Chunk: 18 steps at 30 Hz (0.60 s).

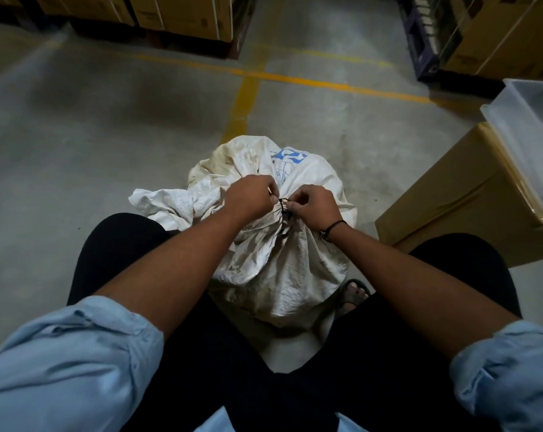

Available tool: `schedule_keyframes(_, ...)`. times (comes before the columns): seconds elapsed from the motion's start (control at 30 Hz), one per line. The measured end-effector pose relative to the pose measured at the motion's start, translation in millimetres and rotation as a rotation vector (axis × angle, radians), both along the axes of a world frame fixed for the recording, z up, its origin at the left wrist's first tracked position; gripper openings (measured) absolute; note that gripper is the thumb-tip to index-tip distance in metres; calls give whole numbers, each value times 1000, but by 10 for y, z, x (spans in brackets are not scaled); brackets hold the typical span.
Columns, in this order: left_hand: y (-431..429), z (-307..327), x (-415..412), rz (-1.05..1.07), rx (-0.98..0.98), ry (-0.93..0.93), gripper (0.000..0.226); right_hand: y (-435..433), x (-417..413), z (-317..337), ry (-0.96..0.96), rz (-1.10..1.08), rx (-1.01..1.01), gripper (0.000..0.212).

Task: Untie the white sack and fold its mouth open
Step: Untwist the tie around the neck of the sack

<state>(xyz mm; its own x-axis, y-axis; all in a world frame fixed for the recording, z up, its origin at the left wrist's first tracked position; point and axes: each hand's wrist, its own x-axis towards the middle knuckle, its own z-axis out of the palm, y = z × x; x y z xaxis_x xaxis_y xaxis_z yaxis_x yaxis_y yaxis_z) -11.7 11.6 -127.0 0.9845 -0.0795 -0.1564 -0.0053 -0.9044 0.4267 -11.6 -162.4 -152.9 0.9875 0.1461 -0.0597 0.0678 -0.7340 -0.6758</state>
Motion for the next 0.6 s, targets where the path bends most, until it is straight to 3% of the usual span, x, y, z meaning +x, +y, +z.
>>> schedule_keyframes(0.27, 31, -171, -93, 155, -100, 225, 29, -128, -25, -114, 146, 46, -89, 13)
schedule_keyframes(0.4, 47, -268, -168, 192, -211, 235, 33, -122, -60, -85, 200, 109, -145, 13)
schedule_keyframes(0.47, 38, -303, -207, 203, -234, 199, 35, -95, -88, -86, 293, 69, -2, 14)
schedule_keyframes(0.6, -14, -341, -245, 205, -221, 142, 34, -55, -123, -44, 522, -210, 393, 26)
